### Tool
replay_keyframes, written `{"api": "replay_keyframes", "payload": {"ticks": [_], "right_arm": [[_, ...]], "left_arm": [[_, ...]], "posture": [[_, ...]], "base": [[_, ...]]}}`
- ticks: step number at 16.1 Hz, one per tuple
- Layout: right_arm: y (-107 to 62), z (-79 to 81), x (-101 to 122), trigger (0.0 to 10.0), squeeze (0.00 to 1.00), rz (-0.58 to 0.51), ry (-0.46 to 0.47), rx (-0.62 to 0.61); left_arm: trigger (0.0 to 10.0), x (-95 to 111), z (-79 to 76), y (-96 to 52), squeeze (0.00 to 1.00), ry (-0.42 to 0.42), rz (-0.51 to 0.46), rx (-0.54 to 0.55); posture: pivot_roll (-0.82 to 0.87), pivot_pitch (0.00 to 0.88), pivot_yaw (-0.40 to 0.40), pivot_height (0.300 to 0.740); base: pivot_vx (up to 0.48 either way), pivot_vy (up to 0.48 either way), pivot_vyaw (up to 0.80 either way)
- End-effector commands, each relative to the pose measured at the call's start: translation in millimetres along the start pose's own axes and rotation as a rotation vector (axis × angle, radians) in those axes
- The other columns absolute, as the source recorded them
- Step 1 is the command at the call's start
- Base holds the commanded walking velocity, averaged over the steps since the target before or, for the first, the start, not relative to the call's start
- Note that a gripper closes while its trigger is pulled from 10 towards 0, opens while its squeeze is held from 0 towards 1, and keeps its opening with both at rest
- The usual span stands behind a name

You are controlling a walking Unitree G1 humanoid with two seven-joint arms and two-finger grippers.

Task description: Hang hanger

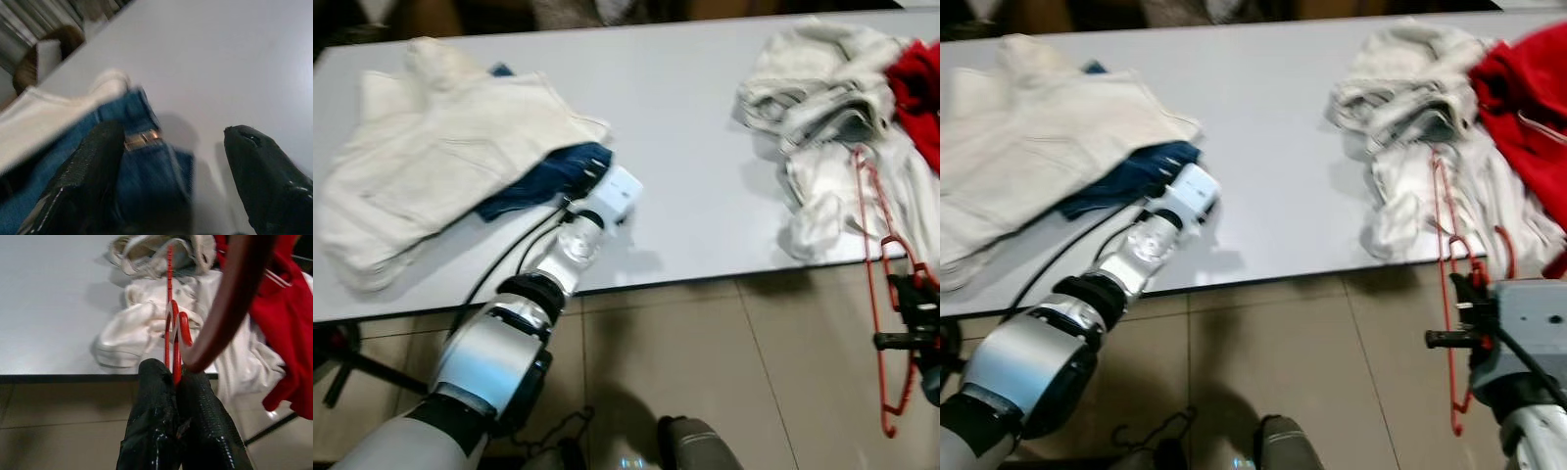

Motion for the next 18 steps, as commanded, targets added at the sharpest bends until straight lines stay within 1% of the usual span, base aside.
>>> {"api": "replay_keyframes", "payload": {"ticks": [1, 2, 3, 4, 5, 6, 7, 8, 9, 10, 12, 13, 18], "right_arm": [[-2.8, 0.5, 3, 10.0, 0.00, -0.003, 0.004, 0.007], [-2.1, 0.8, 3, 10.0, 0.00, 0.000, 0.000, 0.011], [-0.8, 2.9, 3, 10.0, 0.00, 0.005, -0.008, 0.026], [-1.0, 4.1, 4, 10.0, 0.00, 0.006, -0.012, 0.034], [-1.8, 4.6, 5, 10.0, 0.00, 0.007, -0.014, 0.036], [-2.4, 4.8, 5, 10.0, 0.00, 0.008, -0.014, 0.037], [-3.3, 4.8, 6, 10.0, 0.00, 0.009, -0.013, 0.035], [-3.3, 4.7, 6, 10.0, 0.00, 0.009, -0.013, 0.034], [-3.1, 4.4, 6, 10.0, 0.00, 0.009, -0.012, 0.032], [-2.4, 4.7, 6, 10.0, 0.00, 0.011, -0.011, 0.033], [0.3, 6.5, 6, 10.0, 0.00, 0.010, -0.004, 0.038], [1.9, 7.6, 6, 10.0, 0.00, 0.008, -0.002, 0.044], [6.6, 8.3, 7, 10.0, 0.00, 0.004, 0.000, 0.051]], "left_arm": [[10.0, 12, 7.9, 2.9, 0.00, -0.009, -0.051, 0.040], [10.0, 9, 6.9, 2.8, 0.00, 0.007, -0.036, 0.028], [10.0, -8, 1.7, 0.7, 0.00, 0.064, 0.064, -0.013], [10.0, -21, 0.6, -1.9, 0.00, 0.086, 0.136, -0.028], [10.0, -28, -0.1, -3.8, 0.00, 0.087, 0.176, -0.038], [10.0, -32, 0.5, -4.8, 0.00, 0.081, 0.195, -0.038], [2.7, -41, 4.1, -7.4, 0.00, 0.056, 0.239, -0.029], [0.0, -43, 6.1, -7.7, 0.00, 0.037, 0.249, -0.022], [0.0, -44, 11.7, -7.4, 0.00, 0.024, 0.256, 0.002], [0.0, -43, 16.4, -6.6, 0.00, -0.005, 0.257, 0.029], [0.0, -40, 22.6, -5.1, 0.00, -0.050, 0.249, 0.066], [0.0, -41, 24.0, -5.2, 0.00, -0.083, 0.253, 0.079], [0.0, -54, 27.2, -10.2, 0.00, -0.126, 0.303, 0.104]], "posture": [[-0.59, 0.212, 0.032, 0.740], [-0.59, 0.214, 0.030, 0.740], [-0.59, 0.214, 0.030, 0.740], [-0.60, 0.214, 0.030, 0.740], [-0.60, 0.215, 0.032, 0.740], [-0.60, 0.214, 0.032, 0.740], [-0.60, 0.212, 0.034, 0.740], [-0.60, 0.212, 0.034, 0.740], [-0.60, 0.211, 0.033, 0.740], [-0.59, 0.206, 0.032, 0.740], [-0.58, 0.201, 0.029, 0.740], [-0.58, 0.198, 0.026, 0.740], [-0.57, 0.188, 0.021, 0.740]], "base": [[0.000, 0.000, 0.00], [0.000, 0.000, 0.00], [0.000, 0.000, 0.00], [0.000, 0.000, 0.00], [0.000, 0.000, 0.00], [0.000, 0.000, 0.00], [0.000, 0.000, 0.00], [0.000, 0.000, 0.00], [0.000, 0.000, 0.00], [0.000, 0.000, 0.00], [0.000, 0.000, 0.00], [0.000, 0.000, 0.00], [0.000, 0.000, 0.00]]}}
Point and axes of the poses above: a point about 5 cm out from each wrist's last joint towards the gripper, its own y axis pointing out of the wrist towards the gripper, its own x axis along the axis of the wrist's last joint, z = x × y, the point moved 3 cm from there along y, pointing out of the wrist towards the gripper, and after that the axes turned 4 degrees about y, right-handed, at the moved point
